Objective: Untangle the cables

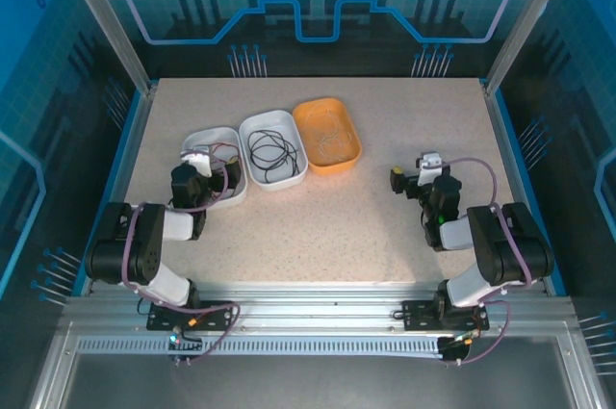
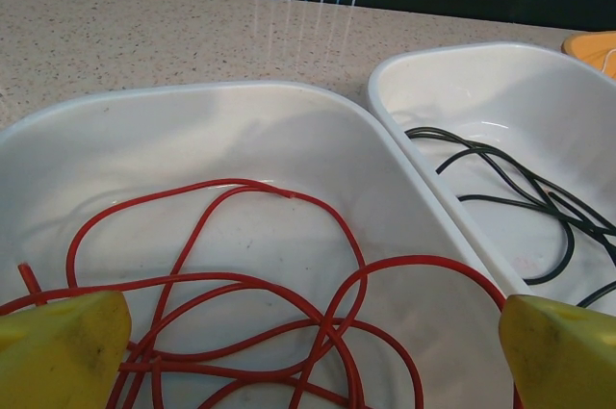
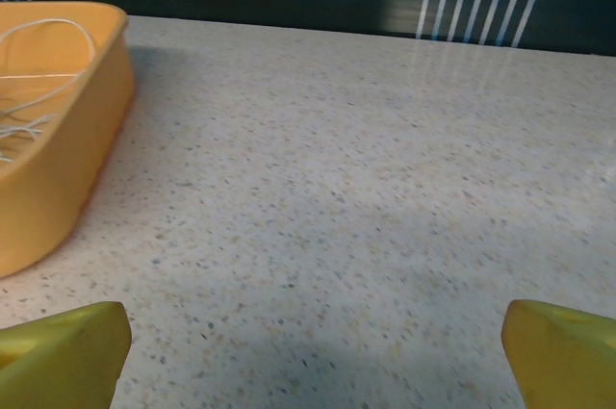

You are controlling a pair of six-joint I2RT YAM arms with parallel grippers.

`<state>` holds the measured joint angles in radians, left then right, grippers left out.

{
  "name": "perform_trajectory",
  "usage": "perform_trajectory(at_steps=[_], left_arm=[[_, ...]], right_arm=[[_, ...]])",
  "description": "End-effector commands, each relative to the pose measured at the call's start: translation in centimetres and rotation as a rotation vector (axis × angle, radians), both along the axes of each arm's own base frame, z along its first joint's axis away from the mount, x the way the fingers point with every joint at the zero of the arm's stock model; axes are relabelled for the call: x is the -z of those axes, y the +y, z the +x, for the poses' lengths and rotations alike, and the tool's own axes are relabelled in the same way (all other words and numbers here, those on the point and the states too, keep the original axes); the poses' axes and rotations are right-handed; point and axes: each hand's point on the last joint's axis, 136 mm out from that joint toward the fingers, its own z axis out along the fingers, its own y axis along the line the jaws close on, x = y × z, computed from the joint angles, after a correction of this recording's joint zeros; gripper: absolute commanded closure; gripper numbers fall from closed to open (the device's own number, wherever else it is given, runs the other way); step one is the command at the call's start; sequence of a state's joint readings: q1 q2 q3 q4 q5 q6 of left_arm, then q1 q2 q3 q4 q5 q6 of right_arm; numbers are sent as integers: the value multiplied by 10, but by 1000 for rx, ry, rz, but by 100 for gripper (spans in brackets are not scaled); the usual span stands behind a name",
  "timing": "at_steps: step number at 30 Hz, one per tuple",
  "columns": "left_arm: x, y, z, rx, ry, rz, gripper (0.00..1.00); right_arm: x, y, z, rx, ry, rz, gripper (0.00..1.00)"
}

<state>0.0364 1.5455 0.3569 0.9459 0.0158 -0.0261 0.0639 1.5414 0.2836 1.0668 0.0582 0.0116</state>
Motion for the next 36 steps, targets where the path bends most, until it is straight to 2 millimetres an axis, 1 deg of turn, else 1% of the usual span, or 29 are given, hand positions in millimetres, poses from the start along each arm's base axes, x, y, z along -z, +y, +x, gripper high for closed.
perform_trajectory(at_steps=[1,3,8,12,14,15,21,23,25,36], left_arm=[[-3,-3,4,22,-4,1,1],[-4,-3,5,23,-6,3,1],[-3,-3,5,22,-4,4,1],[-4,-3,5,23,-6,4,1],[-4,-3,5,23,-5,4,1],[-4,-3,5,23,-5,4,1],[-3,-3,4,23,-2,4,1],[-3,-3,5,23,-3,4,1],[-3,-3,5,23,-3,4,1],[-4,-3,5,23,-5,5,1]], right_arm=[[-4,12,17,-104,52,1,0],[-4,7,16,-103,47,35,0],[-4,5,16,-94,49,34,0],[-3,-14,17,62,45,-2,0],[-5,-27,15,171,25,-25,0],[-6,-28,15,193,21,-35,0],[-5,-27,15,193,24,-39,0],[-5,-18,16,120,29,-29,0],[-3,-14,18,87,42,-24,0],[-3,-14,18,87,42,-23,0]])
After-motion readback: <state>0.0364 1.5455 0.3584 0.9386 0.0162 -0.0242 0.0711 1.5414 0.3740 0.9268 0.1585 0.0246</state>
